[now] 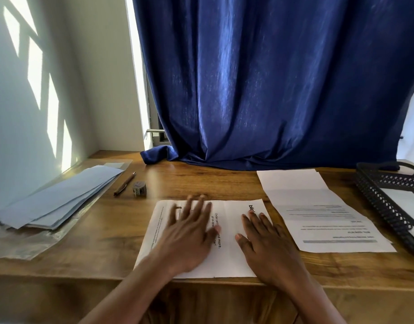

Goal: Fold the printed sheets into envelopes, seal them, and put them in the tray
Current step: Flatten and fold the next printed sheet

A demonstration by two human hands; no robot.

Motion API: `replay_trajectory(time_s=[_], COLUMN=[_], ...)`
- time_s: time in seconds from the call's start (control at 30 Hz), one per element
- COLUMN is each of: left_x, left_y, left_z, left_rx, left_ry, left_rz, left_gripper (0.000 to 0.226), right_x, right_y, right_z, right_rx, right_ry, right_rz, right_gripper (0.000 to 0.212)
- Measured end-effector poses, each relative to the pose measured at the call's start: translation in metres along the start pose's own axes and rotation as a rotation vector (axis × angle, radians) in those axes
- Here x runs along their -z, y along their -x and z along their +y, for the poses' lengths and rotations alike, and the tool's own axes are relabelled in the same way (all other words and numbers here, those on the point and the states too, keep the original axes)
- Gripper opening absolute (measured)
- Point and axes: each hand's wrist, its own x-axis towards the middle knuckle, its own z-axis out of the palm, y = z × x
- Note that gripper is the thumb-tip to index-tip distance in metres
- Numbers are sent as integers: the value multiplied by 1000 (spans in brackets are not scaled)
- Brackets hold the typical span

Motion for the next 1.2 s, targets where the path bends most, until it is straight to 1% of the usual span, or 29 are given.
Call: replay_trajectory(time_s=[0.03, 0.1, 0.17, 0.23, 0.4, 0.5, 0.53, 0.6, 0.67, 0.7, 0.73, 0.8, 0.87, 0.9, 0.93, 0.97, 1.0, 1.07, 1.13, 1.2], left_x=[-4, -9, -12, -11, -2, 3, 4, 8, 13, 15, 17, 22, 25, 27, 28, 30, 31, 38, 46, 53], left_y=[0, 0, 2, 4, 14, 21, 23, 28, 36, 41, 46, 57, 69, 75, 82, 89, 96, 108, 118, 125], left_z=[7, 10, 1, -15, -68, -81, -80, -74, -65, -61, -56, -48, -42, -39, -36, -34, -33, -35, -48, -66], left_rx=[-46, -72, -70, -33, 148, 187, 198, 231, 281, 306, 327, 344, 346, 344, 337, 327, 317, 296, 242, 117], left_ry=[14, 16, -9, -33, -42, -44, -36, -6, 27, 36, 30, -23, -70, -88, -107, -115, -107, -38, 63, 207], left_rz=[-33, -91, -90, -87, -112, -130, -138, -150, -147, -129, -101, -35, 19, 39, 54, 64, 67, 83, 64, -55], left_gripper=[72, 69, 67, 67, 66, 66, 67, 72, 84, 92, 101, 110, 107, 103, 101, 101, 104, 112, 111, 102], right_x=[0, 1, 2, 4, 6, 10, 14, 24, 32, 34, 35, 31, 26, 22, 18, 16, 17, 13, 13, 24], right_y=[0, 1, 1, 2, 4, 5, 6, 13, 26, 33, 39, 51, 58, 60, 61, 64, 68, 73, 68, 58], right_z=[0, 0, -1, -2, -3, -4, -5, -6, -9, -11, -15, -26, -42, -48, -52, -55, -57, -49, -40, -32], right_rx=[1, 5, 6, 3, -2, 13, 26, 91, 183, 235, 282, 355, 429, 463, 493, 523, 529, 554, 572, 575], right_ry=[-1, 6, 14, 6, 4, -28, -67, -111, -83, -89, -115, -154, -98, -65, -6, 52, 72, -36, -182, -277], right_rz=[3, 3, 4, 0, -18, -15, 12, 173, 329, 344, 299, 103, -23, -64, -61, -13, 45, 172, 186, 106], right_gripper=[72, 72, 71, 72, 71, 71, 70, 67, 62, 62, 65, 81, 96, 100, 102, 101, 94, 75, 67, 63])
